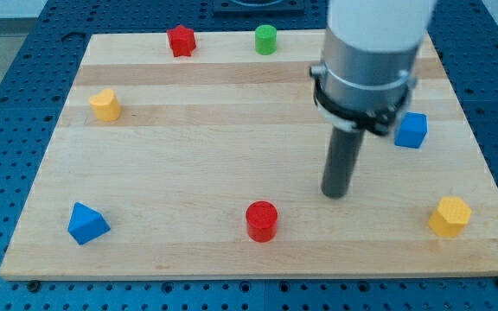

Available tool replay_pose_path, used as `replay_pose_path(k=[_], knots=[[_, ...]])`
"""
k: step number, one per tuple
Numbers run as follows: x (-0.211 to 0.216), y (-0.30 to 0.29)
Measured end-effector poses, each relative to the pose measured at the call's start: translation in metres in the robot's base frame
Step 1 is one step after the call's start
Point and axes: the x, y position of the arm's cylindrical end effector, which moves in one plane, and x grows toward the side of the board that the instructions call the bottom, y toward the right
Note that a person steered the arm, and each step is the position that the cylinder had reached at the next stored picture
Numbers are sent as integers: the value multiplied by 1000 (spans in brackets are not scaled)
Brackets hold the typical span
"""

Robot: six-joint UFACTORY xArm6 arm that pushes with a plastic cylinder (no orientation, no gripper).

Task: Push the red circle towards yellow heart

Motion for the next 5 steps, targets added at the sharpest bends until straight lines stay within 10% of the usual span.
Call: replay_pose_path(k=[2, 5], knots=[[77, -37], [-6, -104]])
